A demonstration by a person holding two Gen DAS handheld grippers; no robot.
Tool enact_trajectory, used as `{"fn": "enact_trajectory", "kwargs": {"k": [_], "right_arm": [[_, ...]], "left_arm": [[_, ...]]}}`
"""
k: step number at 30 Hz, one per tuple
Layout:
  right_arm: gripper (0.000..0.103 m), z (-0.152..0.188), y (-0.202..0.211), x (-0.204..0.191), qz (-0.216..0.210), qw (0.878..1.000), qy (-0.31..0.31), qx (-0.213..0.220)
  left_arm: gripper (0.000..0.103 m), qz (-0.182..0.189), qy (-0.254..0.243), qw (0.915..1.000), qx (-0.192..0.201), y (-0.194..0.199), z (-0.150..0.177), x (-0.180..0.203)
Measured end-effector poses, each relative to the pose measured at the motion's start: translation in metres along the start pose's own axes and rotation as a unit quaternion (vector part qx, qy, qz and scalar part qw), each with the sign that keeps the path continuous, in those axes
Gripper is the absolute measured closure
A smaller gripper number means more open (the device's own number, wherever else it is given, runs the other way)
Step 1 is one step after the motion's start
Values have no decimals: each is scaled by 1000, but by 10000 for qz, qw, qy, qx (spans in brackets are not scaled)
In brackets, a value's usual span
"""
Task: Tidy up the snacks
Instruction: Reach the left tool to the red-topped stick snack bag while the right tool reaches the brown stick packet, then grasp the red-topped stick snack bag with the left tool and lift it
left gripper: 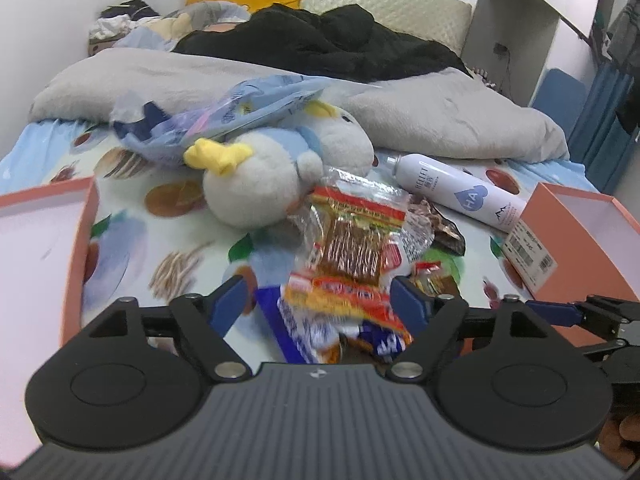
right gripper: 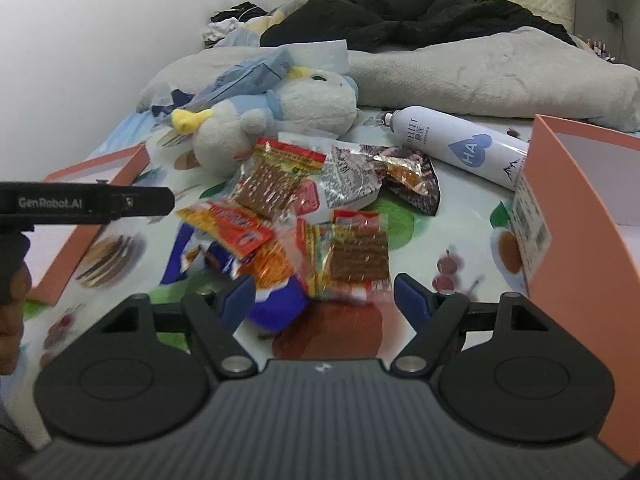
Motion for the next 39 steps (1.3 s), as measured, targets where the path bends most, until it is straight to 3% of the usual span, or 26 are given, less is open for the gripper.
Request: {"fn": "enact_trajectory", "kwargs": {"k": [12,26,32,35,39], "right_arm": [[24,-13,-66,28,-4,9996,-193,-214],[23,-12,-88,33,-115,9996,-99,-227],[34,-12,-88,29,-146,9994,-21,-309],[47,-12,-86,32,-66,9994,-38,-328],[51,-9,-81,29,-39,9993,31,-381]], "left_arm": [[11,312,-309,9985,-311,-88,-26,23],[12,459,-739,9931,-787,-142,-1,40],[24,414,-897,9922,-754,-141,1,43],[27,427,-846,9927,-743,-136,0,42],[37,469,-804,9930,-724,-125,0,43]]}}
Point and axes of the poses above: each gripper's, at about its wrist camera, not at the fingertips, and y roughly against the way its jaws point, x to its right, z to its underside, the point moved 9 cm from there along -y, roughly the way its jaws point, and after that the axes turned 5 degrees about -z, right-handed, at the moved point
